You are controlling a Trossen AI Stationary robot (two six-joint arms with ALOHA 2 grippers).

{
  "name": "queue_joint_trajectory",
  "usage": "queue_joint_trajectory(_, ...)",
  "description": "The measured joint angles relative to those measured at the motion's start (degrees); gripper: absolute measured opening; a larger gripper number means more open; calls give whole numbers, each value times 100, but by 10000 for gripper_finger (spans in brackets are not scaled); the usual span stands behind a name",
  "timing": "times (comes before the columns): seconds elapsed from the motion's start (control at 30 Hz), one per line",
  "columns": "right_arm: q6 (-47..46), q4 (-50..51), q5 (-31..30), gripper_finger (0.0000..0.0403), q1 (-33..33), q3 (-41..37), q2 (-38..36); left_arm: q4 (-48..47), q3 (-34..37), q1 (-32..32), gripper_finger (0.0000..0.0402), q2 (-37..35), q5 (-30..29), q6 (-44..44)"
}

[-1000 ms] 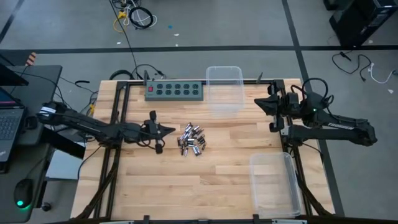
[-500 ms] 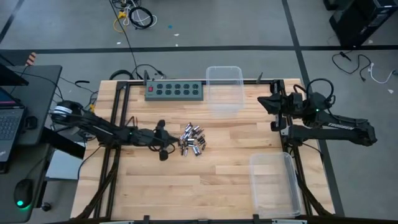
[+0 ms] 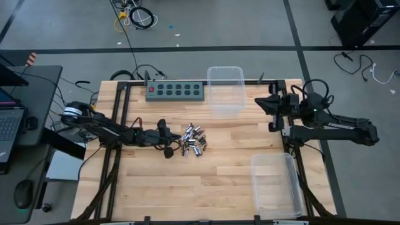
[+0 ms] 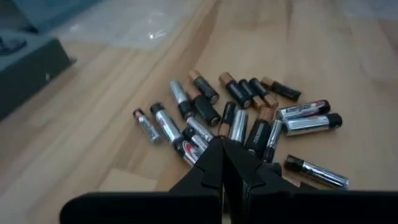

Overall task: Sort batteries
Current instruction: Put the silver battery into the top transparent bin

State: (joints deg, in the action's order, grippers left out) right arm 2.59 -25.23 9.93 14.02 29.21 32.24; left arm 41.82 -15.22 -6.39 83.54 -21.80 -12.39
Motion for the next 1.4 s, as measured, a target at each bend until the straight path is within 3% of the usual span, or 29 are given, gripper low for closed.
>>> queue_joint_trajectory(0.17, 0, 13, 0, 3, 0, 0, 53, 242, -2, 258, 13, 240, 118, -1040)
queue_joint_trajectory(0.33, 4, -85, 0, 3, 0, -1, 38, -264, 7, 297, 32, 246, 911, -576)
queue_joint_trajectory(0.5, 2, -78, -1, 3, 0, -2, 38, 342, 2, 302, 56, 242, 717, -155)
queue_joint_trajectory(0.7, 4, -37, -1, 3, 0, -2, 43, 374, -2, 304, 92, 375, 510, -135)
queue_joint_trajectory(0.87, 11, -32, 0, 3, 0, -2, 49, 492, -2, 304, 110, 551, -94, -167)
queue_joint_trajectory(1.03, 13, -26, -2, 3, 0, -2, 49, 622, 0, 302, 113, 811, 79, -309)
queue_joint_trajectory(1.4, 14, 9, -2, 3, 0, -2, 49, 1849, -22, 317, 113, 1629, 287, -288)
